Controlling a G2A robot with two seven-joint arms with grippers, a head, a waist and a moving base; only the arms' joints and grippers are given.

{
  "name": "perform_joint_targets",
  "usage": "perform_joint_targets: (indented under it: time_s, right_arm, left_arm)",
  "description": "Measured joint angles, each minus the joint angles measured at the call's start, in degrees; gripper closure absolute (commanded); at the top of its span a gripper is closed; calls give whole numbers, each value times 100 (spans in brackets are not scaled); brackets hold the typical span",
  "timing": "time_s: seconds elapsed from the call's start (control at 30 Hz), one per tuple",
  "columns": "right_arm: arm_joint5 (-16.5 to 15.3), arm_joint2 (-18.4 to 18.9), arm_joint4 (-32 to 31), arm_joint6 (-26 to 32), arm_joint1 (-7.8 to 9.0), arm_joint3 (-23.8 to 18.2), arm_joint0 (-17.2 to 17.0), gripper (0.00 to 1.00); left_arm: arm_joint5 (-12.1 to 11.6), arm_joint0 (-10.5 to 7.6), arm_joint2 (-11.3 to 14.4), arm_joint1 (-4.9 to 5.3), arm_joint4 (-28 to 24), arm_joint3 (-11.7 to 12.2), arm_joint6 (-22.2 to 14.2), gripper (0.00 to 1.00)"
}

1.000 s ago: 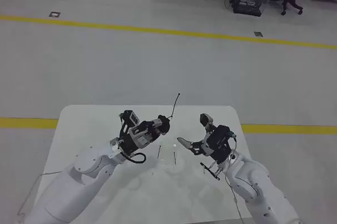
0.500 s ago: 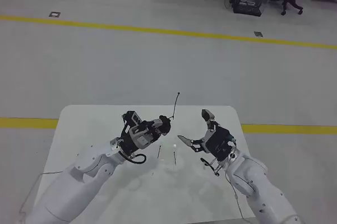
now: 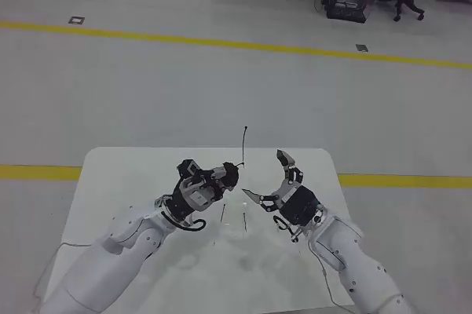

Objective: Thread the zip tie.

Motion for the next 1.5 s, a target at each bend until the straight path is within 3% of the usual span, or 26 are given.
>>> perform_joint_targets:
  time_s: [0.17,0.23,0.5,0.77,1.07,1.3,1.4,1.5]
  right_arm:
    - [79,-192,-143,-147,-76,90,149,36]
    - [107,-242,-167,-170,-100,112,180,47]
    - [213,-382,-246,-180,-199,205,317,55]
    - [196,-413,-307,-209,-268,260,360,76]
    - [127,-417,-326,-217,-336,314,402,73]
    - [106,-430,-330,-243,-391,327,432,82]
    - [98,-432,-343,-249,-412,335,441,91]
    - [93,-423,-358,-249,-431,338,439,91]
  left_arm:
    - [-35,-25,9,-18,7,63,-23,100]
    - [-46,-33,20,-26,12,75,-33,100]
    - [-48,-59,44,-53,-14,121,-103,100]
    - [-41,-83,34,-76,-64,162,-140,100]
    - [-37,-124,46,-107,-80,233,-155,100]
    - [-48,-131,38,-123,-63,258,-143,100]
    - [-49,-131,29,-129,-61,262,-151,100]
    - [-46,-128,20,-135,-63,263,-152,100]
